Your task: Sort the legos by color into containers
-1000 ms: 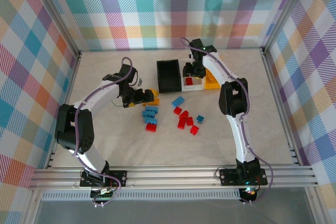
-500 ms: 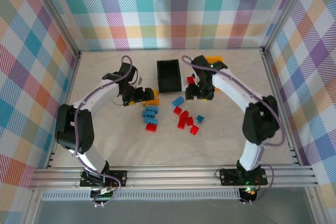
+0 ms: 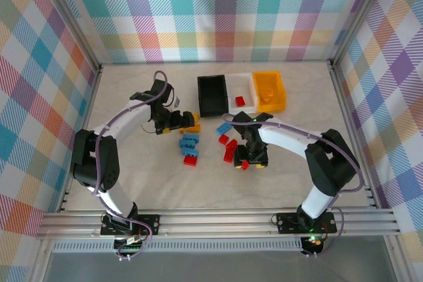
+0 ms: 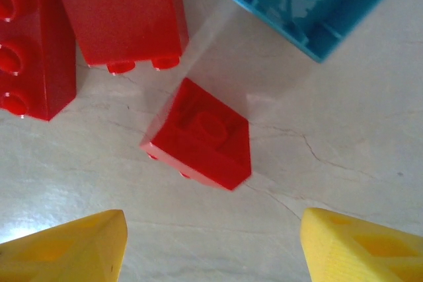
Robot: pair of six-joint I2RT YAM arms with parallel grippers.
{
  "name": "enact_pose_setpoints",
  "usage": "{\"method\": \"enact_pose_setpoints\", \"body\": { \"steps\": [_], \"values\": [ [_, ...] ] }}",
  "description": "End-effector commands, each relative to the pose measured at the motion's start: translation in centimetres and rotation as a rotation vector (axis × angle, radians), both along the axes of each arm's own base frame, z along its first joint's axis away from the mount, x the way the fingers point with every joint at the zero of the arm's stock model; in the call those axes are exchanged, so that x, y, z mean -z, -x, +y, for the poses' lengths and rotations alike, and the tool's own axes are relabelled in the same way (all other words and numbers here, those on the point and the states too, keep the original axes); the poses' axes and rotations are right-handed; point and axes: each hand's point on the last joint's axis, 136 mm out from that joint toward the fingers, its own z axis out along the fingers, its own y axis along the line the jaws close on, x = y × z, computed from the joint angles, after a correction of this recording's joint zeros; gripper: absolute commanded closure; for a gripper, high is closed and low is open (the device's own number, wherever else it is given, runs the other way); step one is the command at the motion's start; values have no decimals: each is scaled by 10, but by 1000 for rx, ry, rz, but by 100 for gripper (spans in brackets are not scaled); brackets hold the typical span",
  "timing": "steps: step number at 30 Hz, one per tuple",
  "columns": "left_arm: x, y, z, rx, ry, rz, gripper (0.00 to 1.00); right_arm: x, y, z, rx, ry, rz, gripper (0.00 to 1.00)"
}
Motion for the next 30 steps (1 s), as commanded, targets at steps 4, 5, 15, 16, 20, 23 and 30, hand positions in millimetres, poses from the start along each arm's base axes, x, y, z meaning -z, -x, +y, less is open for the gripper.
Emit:
{"method": "enact_pose_setpoints", "body": {
  "steps": [4, 5, 15, 16, 20, 23, 30],
  "values": [
    [0, 6, -1, 20, 0, 15, 5, 22, -6, 6, 38, 1, 10, 33],
    [0, 7, -1, 21, -2, 14, 5, 25, -7, 6, 42, 6, 10, 34],
    [1, 7, -1, 23, -3, 20, 5, 29, -13, 7, 46, 26, 1, 49],
    [1, 7, -1, 24, -3, 19, 5, 29, -14, 7, 47, 26, -3, 51],
    [2, 7, -1, 26, -4, 19, 5, 26, -14, 5, 46, 36, -12, 58],
    [3, 8, -1, 25, -4, 21, 5, 23, -13, 3, 49, 40, -15, 61],
    [5, 9, -1, 31, -2, 23, 5, 12, -11, -6, 51, 63, -38, 68]
  ]
}}
